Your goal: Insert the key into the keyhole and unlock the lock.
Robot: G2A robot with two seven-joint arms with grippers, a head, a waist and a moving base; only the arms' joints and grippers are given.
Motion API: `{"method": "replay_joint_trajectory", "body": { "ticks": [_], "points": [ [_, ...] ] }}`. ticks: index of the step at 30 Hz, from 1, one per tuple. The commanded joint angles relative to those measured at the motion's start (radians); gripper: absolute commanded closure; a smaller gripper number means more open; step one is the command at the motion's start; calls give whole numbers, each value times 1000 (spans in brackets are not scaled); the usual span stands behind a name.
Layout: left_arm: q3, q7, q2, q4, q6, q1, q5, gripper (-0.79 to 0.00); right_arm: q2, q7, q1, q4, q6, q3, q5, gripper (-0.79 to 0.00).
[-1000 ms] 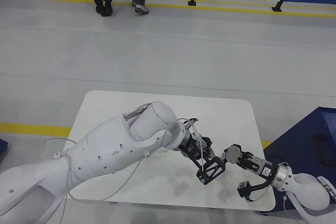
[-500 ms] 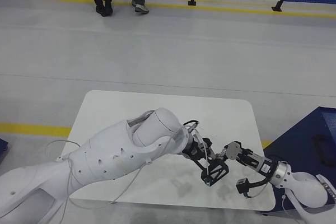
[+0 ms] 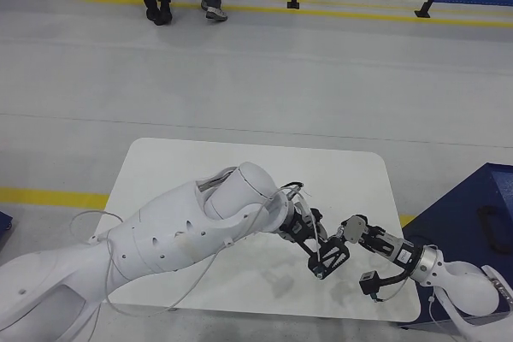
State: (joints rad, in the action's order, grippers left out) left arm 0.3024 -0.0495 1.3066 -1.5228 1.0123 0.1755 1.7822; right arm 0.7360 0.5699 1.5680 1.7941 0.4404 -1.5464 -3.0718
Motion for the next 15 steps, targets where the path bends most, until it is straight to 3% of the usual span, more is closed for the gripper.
{"method": "replay_joint_trajectory", "body": {
  "ticks": [1, 15],
  "points": [
    [-5, 3, 2, 4, 0, -3, -6, 0, 1, 0, 0, 1, 0, -1, 0, 0],
    [22, 49, -4, -14, 0, 13, -17, 0, 6, -1, 1, 4, -13, 1, 0, 0]
  ]
}}
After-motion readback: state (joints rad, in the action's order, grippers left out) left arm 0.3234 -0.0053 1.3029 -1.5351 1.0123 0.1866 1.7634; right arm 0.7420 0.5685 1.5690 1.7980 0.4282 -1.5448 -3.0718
